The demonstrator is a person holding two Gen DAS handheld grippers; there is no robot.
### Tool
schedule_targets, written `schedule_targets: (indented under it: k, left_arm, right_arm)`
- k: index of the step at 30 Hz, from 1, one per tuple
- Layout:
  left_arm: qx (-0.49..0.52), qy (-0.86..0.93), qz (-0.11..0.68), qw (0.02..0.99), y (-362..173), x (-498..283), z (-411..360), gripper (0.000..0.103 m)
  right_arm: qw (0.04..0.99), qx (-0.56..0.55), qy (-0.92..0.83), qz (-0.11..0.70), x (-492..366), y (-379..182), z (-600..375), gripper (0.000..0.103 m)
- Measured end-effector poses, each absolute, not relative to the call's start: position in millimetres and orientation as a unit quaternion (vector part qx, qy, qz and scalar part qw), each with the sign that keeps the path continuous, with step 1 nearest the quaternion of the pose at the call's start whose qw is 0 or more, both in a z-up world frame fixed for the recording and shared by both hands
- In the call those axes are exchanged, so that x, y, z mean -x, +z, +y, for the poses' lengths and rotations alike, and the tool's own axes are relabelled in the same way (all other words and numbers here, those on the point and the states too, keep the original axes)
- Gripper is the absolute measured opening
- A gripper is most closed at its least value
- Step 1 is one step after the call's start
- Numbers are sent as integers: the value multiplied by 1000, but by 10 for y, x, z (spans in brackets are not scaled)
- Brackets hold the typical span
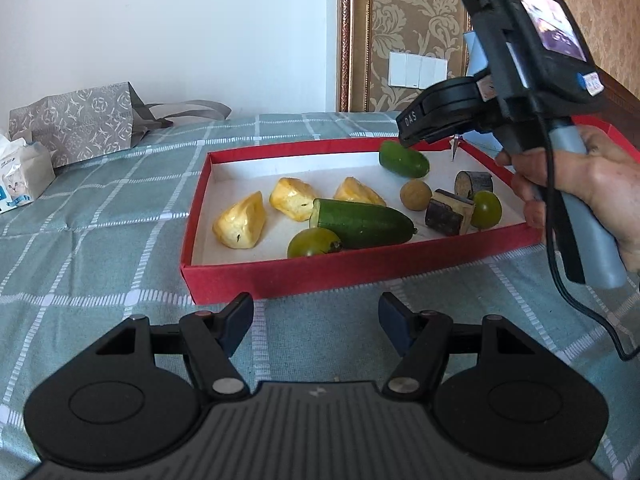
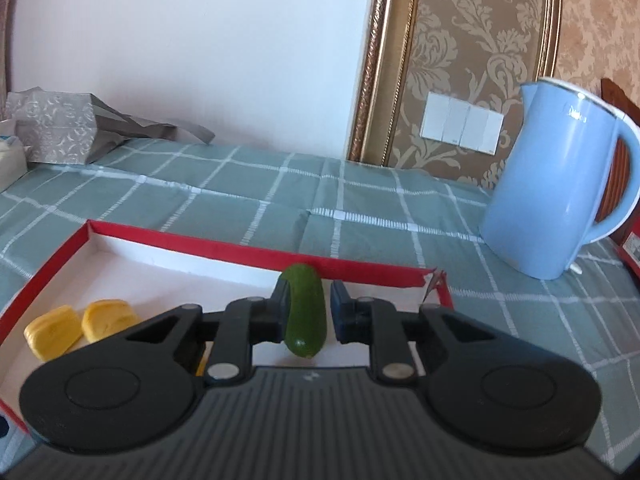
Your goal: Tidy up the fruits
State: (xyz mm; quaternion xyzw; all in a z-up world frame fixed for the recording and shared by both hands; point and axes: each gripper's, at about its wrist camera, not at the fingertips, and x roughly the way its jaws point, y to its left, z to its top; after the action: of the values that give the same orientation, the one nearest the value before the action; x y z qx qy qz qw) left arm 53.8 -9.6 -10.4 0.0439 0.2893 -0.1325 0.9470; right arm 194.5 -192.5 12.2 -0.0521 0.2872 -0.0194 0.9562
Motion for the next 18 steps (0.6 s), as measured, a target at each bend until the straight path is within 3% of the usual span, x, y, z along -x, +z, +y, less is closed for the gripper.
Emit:
schedule_targets:
  k: [6, 7, 11, 16, 18]
  left_arm:
    - [-47, -132, 288, 947, -99, -533, -106, 69]
    - [-46, -132, 287, 948, -96, -533, -104, 69]
    - [-42, -128, 289, 948, -96, -538, -86, 69]
    - [-42, -127, 286, 949, -90, -527, -86, 69]
    - [-41, -128, 289, 948, -93, -523, -83, 69]
  right_arm:
    - [962, 37, -16, 271, -1779, 205, -1985, 20]
    - [965, 28, -11, 262, -1680, 241, -2016, 24]
    - [974, 10, 5, 226, -1102, 334, -2150, 63]
    - [980, -39, -4, 196, -501, 314, -2389, 81]
    - [979, -54, -12, 198, -365, 264, -2482, 81]
